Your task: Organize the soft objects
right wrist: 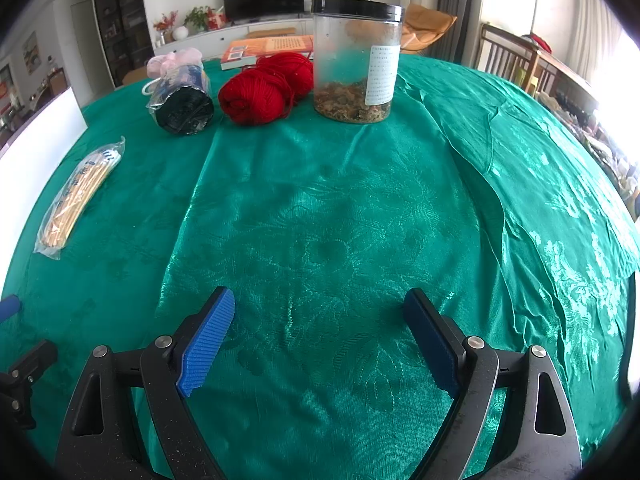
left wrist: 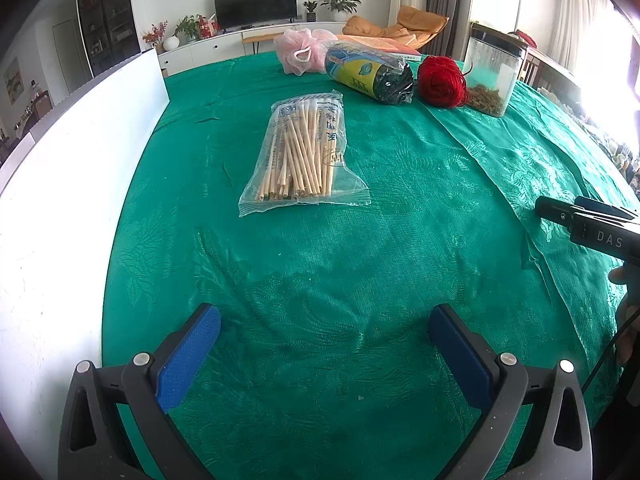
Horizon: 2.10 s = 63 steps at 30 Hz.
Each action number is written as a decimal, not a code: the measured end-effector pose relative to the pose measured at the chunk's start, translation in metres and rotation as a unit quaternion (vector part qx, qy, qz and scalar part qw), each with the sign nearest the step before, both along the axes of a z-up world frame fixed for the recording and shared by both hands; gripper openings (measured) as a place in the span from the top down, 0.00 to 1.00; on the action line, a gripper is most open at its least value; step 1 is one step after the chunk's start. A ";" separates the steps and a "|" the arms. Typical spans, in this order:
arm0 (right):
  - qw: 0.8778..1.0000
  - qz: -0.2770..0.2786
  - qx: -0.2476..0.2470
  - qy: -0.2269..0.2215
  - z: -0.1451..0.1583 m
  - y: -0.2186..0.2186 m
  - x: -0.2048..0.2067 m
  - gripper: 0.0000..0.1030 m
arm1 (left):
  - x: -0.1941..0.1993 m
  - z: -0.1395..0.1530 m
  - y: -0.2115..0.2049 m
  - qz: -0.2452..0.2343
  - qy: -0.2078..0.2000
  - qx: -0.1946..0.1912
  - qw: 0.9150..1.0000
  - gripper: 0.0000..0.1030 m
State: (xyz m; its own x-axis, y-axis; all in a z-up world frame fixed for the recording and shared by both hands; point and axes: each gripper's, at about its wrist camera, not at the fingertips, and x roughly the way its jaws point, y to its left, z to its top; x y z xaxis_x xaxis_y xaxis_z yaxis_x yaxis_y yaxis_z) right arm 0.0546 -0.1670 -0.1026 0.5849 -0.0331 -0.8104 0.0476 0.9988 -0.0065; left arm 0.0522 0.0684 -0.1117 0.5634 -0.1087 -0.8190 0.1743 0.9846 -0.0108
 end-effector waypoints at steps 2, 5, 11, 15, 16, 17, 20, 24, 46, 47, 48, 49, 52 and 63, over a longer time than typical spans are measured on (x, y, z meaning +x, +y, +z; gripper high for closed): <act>1.000 0.000 0.000 0.000 0.000 0.000 0.000 0.14 | 0.000 0.000 0.000 0.000 0.000 0.000 1.000 0.00; 1.000 0.000 0.000 0.000 0.000 0.000 0.000 0.14 | 0.000 0.000 0.000 0.000 0.000 0.000 1.000 0.00; 1.000 0.000 0.000 0.000 0.000 0.000 0.000 0.14 | 0.000 0.000 0.000 0.000 0.000 0.000 1.000 0.00; 1.000 0.000 0.000 0.000 0.000 0.000 0.000 0.14 | 0.000 0.000 0.000 0.000 0.000 0.000 1.000 0.00; 1.000 0.000 0.000 0.000 0.000 0.000 0.000 0.14 | 0.000 0.000 0.000 0.000 0.000 0.000 1.000 0.00; 1.000 0.000 0.000 0.000 0.000 0.000 0.000 0.14 | -0.001 0.000 0.000 0.000 0.000 0.000 1.000 0.00; 1.000 0.000 0.000 0.000 0.000 0.000 0.000 0.14 | -0.001 -0.001 0.000 0.000 0.000 0.000 1.000 0.00; 1.000 0.000 0.000 0.000 0.000 0.000 0.000 0.14 | -0.001 0.000 0.000 -0.001 0.001 0.000 1.000 0.00; 1.000 0.000 0.000 0.000 -0.001 0.000 0.000 0.14 | 0.101 0.036 -0.011 0.044 -0.027 0.018 0.999 0.00; 1.000 0.000 0.000 0.000 -0.001 0.000 0.000 0.14 | 0.109 0.031 -0.010 0.053 -0.018 0.018 0.998 0.00; 1.000 0.000 0.000 0.000 -0.001 0.000 0.000 0.14 | 0.118 0.026 -0.007 0.064 -0.008 0.015 0.998 0.00; 1.000 0.000 0.000 0.000 -0.001 0.000 0.000 0.14 | 0.127 0.022 -0.003 0.078 0.001 0.009 0.997 0.00; 1.000 0.000 0.000 0.000 -0.001 0.000 0.000 0.14 | 0.144 0.011 0.010 0.116 0.017 -0.001 0.993 0.00; 0.996 0.052 0.030 -0.073 0.058 0.025 0.050 0.15 | 0.148 -0.005 0.012 0.141 0.001 0.003 0.990 0.00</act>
State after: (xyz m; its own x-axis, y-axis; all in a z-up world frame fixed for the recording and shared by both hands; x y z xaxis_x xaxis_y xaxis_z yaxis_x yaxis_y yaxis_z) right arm 0.1046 -0.1415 -0.0450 0.6942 0.0795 -0.7154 -0.0601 0.9968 0.0524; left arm 0.2005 0.0800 -0.1170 0.5690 0.0576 -0.8203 -0.1081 0.9941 -0.0052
